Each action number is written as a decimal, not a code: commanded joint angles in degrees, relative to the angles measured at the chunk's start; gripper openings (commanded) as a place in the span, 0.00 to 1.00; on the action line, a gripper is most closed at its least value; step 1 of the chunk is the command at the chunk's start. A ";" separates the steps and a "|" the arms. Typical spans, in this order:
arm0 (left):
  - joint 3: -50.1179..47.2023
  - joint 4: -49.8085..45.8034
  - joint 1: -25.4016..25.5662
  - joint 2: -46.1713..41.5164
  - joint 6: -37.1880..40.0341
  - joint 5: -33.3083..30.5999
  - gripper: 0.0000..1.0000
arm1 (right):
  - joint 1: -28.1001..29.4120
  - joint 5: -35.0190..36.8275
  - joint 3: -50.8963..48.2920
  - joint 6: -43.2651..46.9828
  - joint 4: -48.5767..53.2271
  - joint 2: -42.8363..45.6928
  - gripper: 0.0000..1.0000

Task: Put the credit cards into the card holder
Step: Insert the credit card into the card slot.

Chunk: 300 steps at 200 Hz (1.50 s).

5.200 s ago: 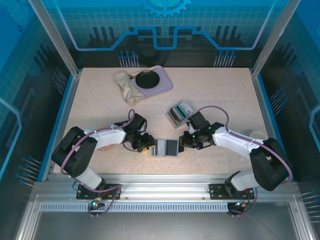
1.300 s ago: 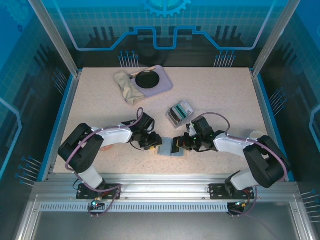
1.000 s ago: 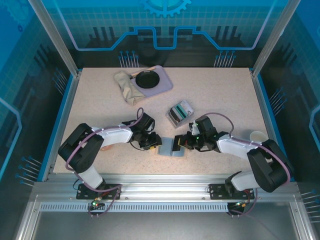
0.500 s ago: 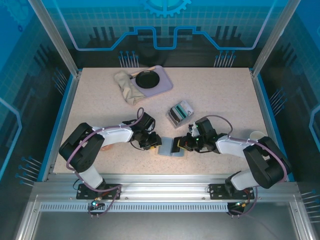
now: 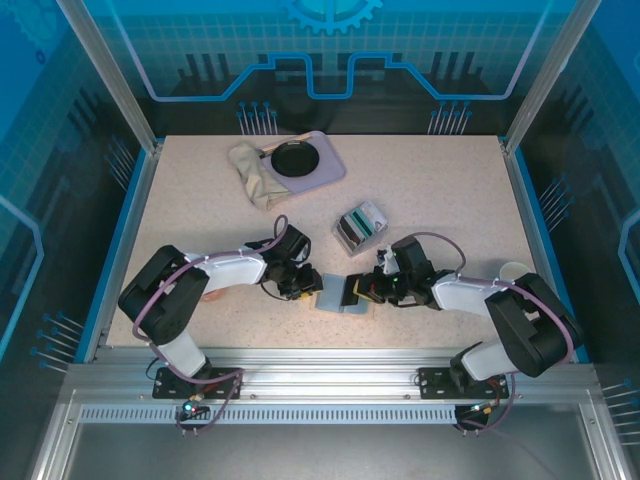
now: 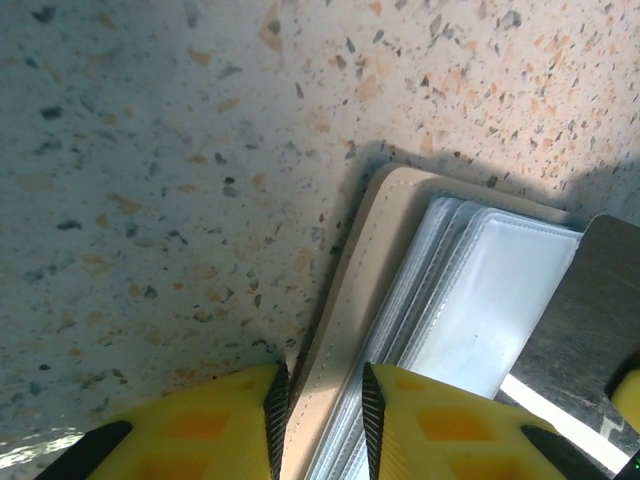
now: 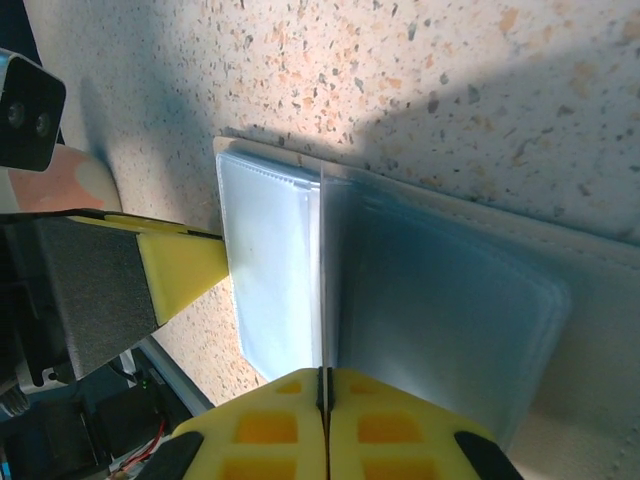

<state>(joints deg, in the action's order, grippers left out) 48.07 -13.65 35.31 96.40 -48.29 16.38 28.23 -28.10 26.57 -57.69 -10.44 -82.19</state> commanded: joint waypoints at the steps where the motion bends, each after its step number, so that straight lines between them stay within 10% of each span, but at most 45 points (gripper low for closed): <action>1: -0.40 1.45 1.34 0.94 -1.86 1.31 0.29 | 1.00 -0.83 -0.82 -1.62 -1.97 0.39 0.05; 300: -2.27 2.65 2.40 0.86 -7.51 -1.18 0.26 | 2.90 0.12 -2.13 -2.02 1.62 0.48 0.05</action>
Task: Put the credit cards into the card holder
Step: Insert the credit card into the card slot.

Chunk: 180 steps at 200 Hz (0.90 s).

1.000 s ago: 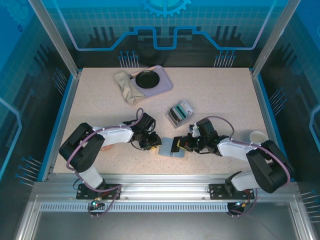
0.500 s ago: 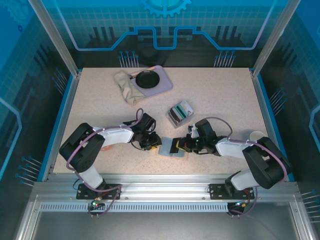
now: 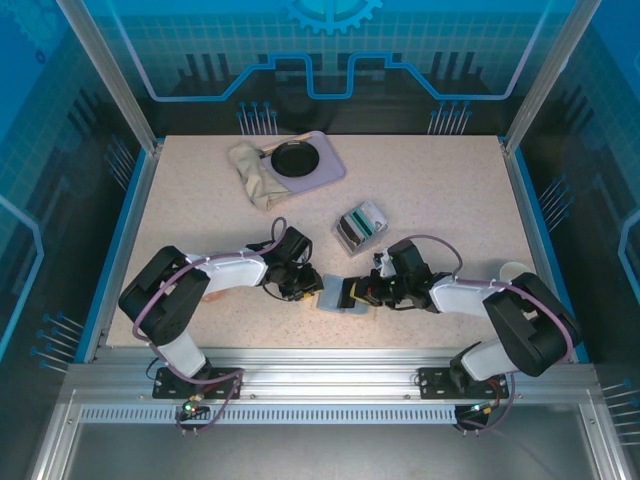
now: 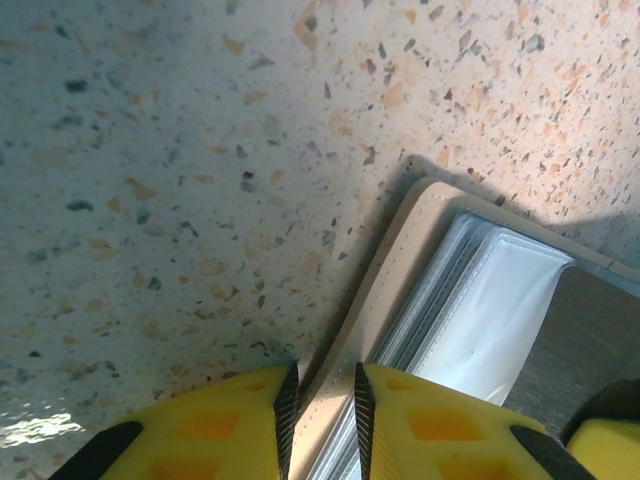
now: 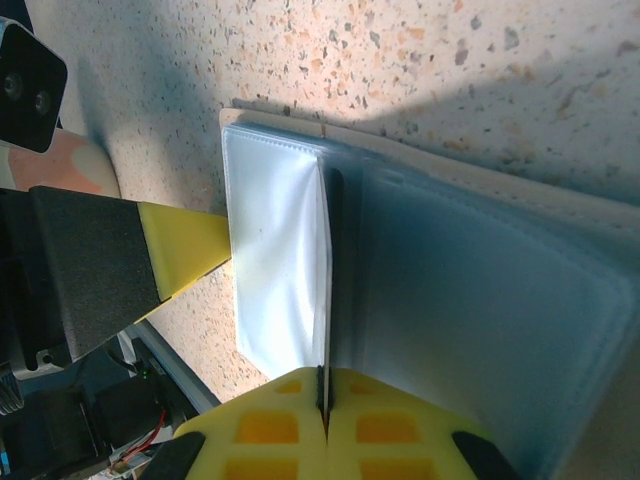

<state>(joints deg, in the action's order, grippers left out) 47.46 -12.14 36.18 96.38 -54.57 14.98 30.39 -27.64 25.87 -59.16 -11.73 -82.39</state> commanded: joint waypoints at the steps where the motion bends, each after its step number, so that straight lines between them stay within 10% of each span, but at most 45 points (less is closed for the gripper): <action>1: -1.66 1.15 1.52 0.90 -1.24 0.22 0.26 | 0.73 -0.28 -1.43 -0.58 3.01 0.66 0.05; 180: -2.23 1.89 1.61 0.38 -1.75 0.49 0.25 | 2.39 -0.72 -1.19 -6.37 -9.10 -5.82 0.06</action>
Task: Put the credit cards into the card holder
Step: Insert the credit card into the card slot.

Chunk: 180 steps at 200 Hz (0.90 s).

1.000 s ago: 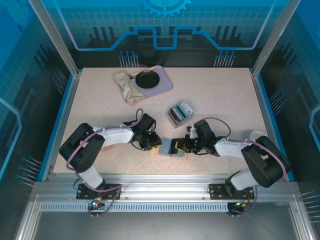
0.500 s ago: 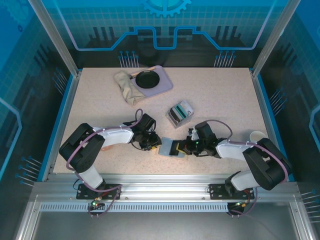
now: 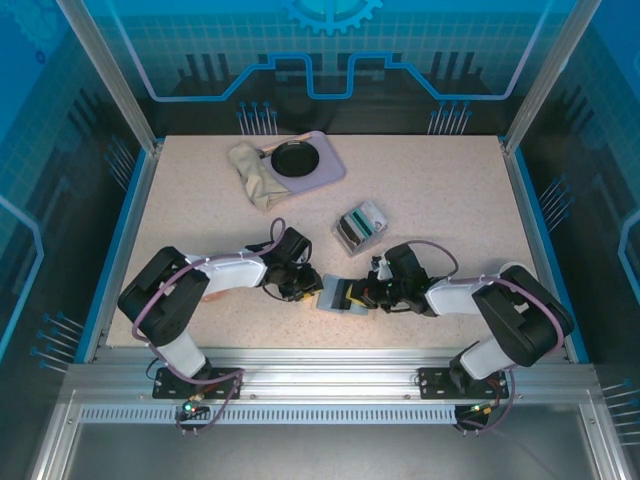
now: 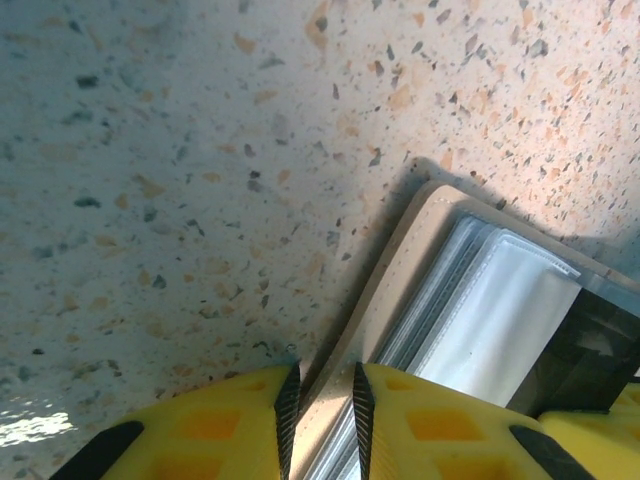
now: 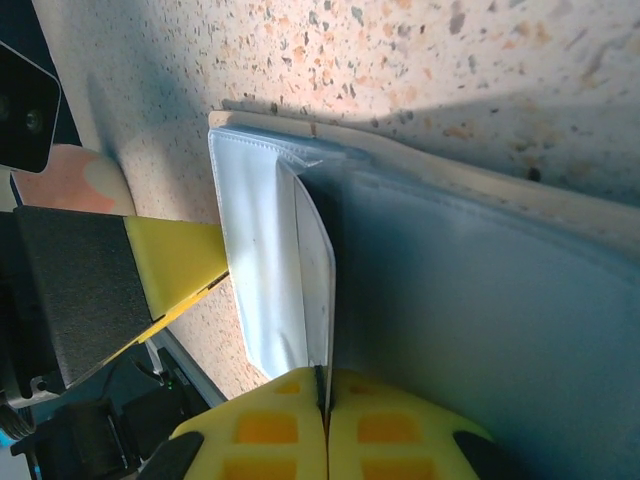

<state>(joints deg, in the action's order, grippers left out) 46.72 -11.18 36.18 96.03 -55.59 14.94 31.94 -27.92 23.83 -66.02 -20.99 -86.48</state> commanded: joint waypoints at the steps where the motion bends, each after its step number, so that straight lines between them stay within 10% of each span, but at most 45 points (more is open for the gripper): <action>1: -1.51 0.96 1.61 0.73 -0.69 0.53 0.25 | 0.84 -0.49 0.90 0.52 0.17 -1.75 0.06; 125: -1.27 0.92 1.61 1.26 -0.65 0.43 0.25 | -0.21 -1.72 7.18 10.09 15.46 -1.12 0.26; 180: -0.93 1.08 1.57 1.61 -0.33 0.69 0.25 | -0.17 -2.77 8.47 10.46 14.55 -3.52 0.12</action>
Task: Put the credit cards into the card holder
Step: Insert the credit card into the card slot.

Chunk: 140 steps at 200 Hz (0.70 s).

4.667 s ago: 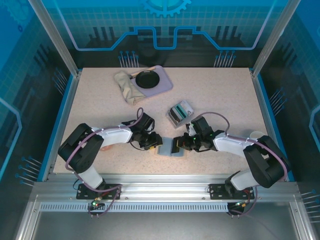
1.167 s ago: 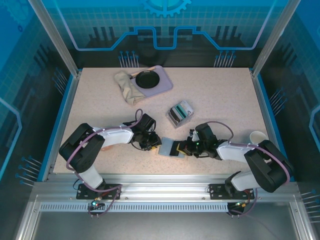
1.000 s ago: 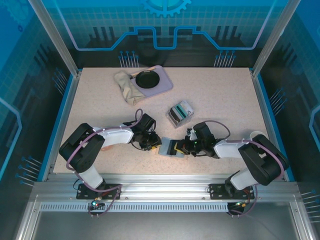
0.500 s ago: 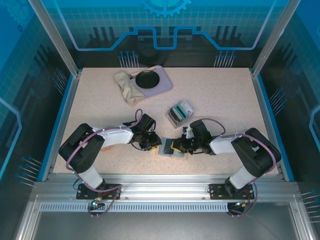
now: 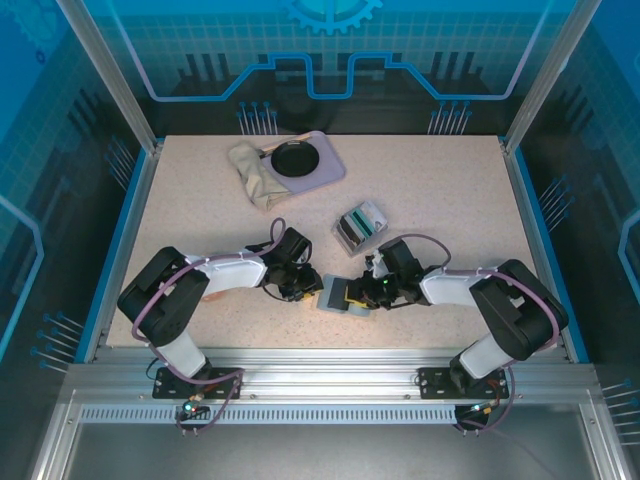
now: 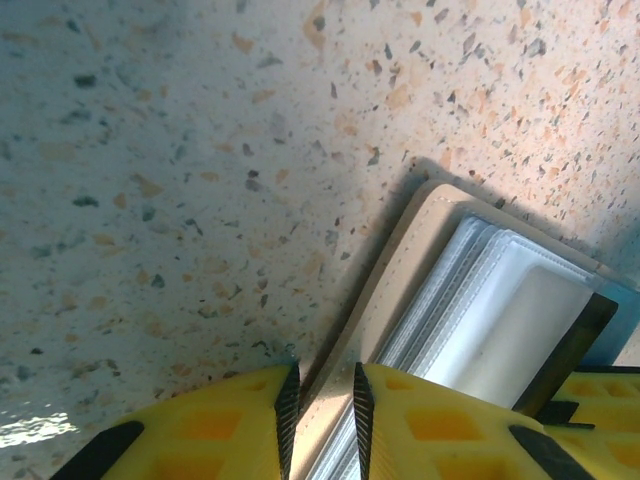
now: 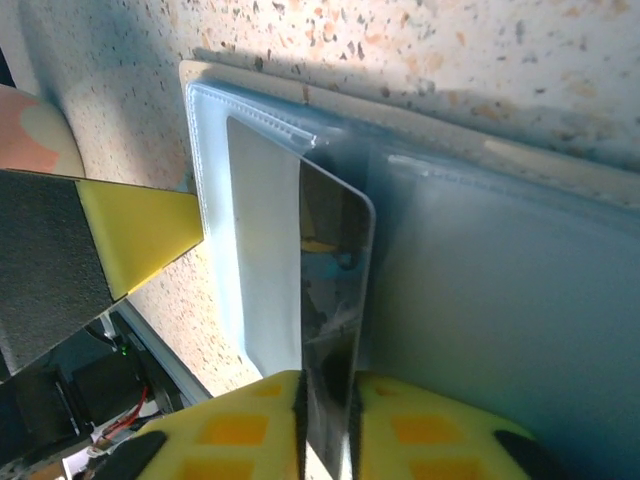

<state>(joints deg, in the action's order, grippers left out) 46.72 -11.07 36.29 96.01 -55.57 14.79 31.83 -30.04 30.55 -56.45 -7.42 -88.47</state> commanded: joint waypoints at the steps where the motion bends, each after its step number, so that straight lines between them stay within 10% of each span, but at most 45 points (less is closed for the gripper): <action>1: -0.88 0.97 1.48 1.64 -0.34 0.81 0.25 | -0.09 -0.70 1.82 0.89 0.90 -1.54 0.12; 89: -1.06 0.76 1.49 1.12 -0.42 0.56 0.25 | 1.17 -4.39 7.24 1.25 -0.57 -7.08 0.14; 140: -1.35 0.35 1.48 0.67 -0.49 -0.49 0.25 | 0.91 5.90 11.46 11.65 20.94 -1.22 0.23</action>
<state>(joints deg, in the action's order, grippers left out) 46.70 -11.09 36.29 95.94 -55.57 14.70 31.97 -30.06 38.85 -51.77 0.43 -93.21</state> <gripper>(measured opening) 0.253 0.210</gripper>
